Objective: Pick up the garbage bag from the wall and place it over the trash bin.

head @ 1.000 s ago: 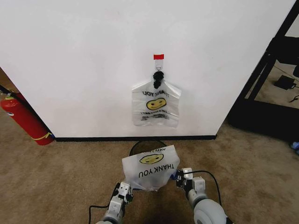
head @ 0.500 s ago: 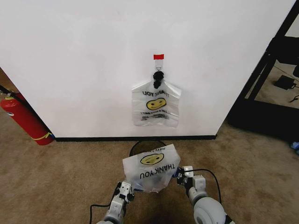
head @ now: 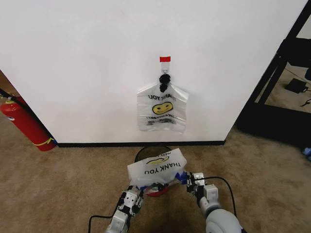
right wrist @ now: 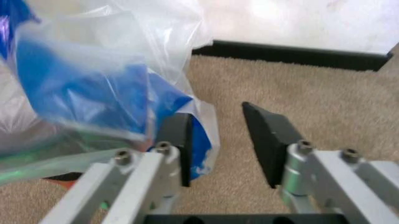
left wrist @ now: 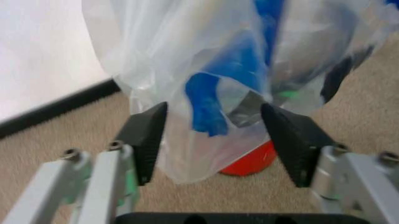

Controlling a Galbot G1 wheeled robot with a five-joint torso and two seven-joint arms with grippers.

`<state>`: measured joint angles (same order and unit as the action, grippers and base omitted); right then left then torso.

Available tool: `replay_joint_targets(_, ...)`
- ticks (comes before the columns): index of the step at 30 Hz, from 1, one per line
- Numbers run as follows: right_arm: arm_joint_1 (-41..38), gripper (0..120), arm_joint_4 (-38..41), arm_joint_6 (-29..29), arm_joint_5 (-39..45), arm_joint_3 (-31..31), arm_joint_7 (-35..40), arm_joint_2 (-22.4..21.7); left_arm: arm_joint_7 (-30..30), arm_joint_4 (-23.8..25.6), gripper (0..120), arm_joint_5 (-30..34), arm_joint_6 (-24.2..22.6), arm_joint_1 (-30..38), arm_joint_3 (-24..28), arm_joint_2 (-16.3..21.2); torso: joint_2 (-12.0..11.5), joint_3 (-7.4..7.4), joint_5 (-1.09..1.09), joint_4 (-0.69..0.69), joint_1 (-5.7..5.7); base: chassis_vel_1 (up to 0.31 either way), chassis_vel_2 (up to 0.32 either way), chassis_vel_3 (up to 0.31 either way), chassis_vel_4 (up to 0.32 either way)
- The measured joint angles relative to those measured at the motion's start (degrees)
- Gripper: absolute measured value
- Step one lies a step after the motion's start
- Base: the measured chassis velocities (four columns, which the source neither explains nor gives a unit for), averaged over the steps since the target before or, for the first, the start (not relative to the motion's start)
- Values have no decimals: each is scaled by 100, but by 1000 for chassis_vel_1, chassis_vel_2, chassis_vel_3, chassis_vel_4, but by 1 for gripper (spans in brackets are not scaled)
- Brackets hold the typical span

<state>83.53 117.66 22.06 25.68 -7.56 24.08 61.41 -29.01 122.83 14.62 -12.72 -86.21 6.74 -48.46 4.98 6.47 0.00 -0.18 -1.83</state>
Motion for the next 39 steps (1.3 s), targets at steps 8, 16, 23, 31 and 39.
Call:
replay_joint_targets(8, 346, 63, 473, 12, -116, -204, 0, -306, 99, 643, 95, -32, 4, -224, -169, 368, 0, 0, 0, 0, 0, 0, 0, 0, 0)
replay_joint_targets(16, 673, 91, 694, -78, -394, -273, -56, -417, 202, 908, 100, -305, 131, -688, -320, 433, 0, 0, 0, 0, 0, 0, 0, 0, 0)
replay_joint_targets(23, 1048, 100, 1023, -192, -525, -427, -139, -680, 215, 1222, 100, -413, 230, -963, -590, 510, 0, 0, 0, 0, 0, 0, 0, 0, 0)
replay_joint_targets(31, 1509, 100, 1339, -419, -788, -664, -366, -821, 229, 1518, 100, -387, 233, -1016, -748, 631, 0, 0, 0, 0, 0, 0, 0, 0, 0)
replay_joint_targets(39, 1826, 100, 1443, -1045, -854, -1012, -585, -615, 241, 1759, 100, 925, -12, -263, -1182, 762, 0, 1, -1, 1, 0, 0, 0, 0, 0)
